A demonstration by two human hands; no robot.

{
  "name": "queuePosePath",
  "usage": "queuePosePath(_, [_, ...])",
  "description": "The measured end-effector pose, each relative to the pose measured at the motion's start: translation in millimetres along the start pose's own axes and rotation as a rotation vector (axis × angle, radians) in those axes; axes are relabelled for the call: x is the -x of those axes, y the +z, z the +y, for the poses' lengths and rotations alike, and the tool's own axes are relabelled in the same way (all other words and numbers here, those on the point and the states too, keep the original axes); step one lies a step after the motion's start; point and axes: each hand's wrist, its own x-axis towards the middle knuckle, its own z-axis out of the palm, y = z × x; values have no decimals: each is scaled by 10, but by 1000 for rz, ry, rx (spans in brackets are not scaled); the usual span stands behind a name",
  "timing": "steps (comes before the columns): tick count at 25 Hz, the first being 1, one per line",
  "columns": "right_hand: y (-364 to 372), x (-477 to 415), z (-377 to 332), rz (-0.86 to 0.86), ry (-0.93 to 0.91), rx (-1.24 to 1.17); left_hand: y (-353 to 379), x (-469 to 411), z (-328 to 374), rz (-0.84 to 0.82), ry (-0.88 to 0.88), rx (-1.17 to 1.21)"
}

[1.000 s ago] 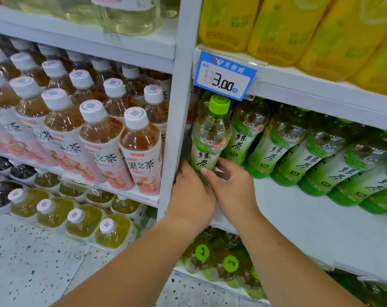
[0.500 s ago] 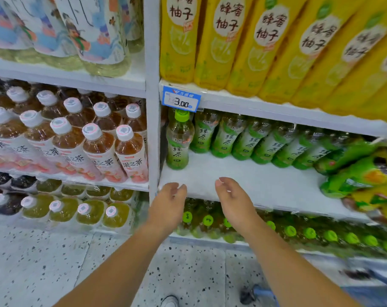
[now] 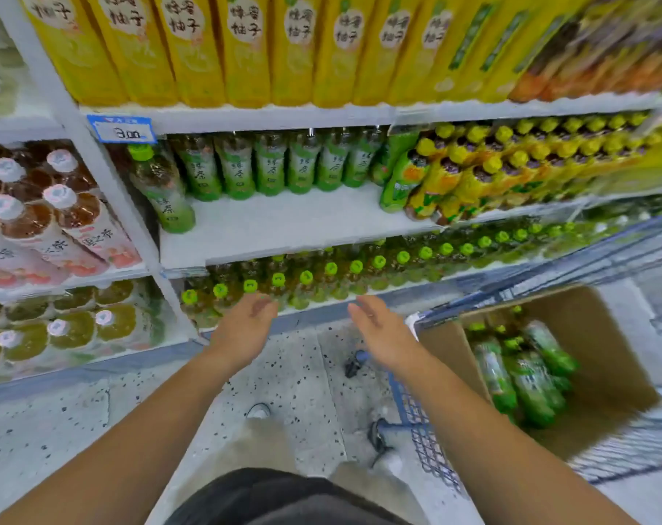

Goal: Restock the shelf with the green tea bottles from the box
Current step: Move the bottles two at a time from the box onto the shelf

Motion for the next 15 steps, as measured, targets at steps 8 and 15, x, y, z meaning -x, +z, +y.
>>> queuePosePath(8, [-756, 876, 835, 281, 39, -222, 1287, 730, 770, -197, 33, -19])
queuePosePath(15, [-1680, 1344, 1830, 294, 105, -246, 2544, 1153, 1327, -197, 25, 60])
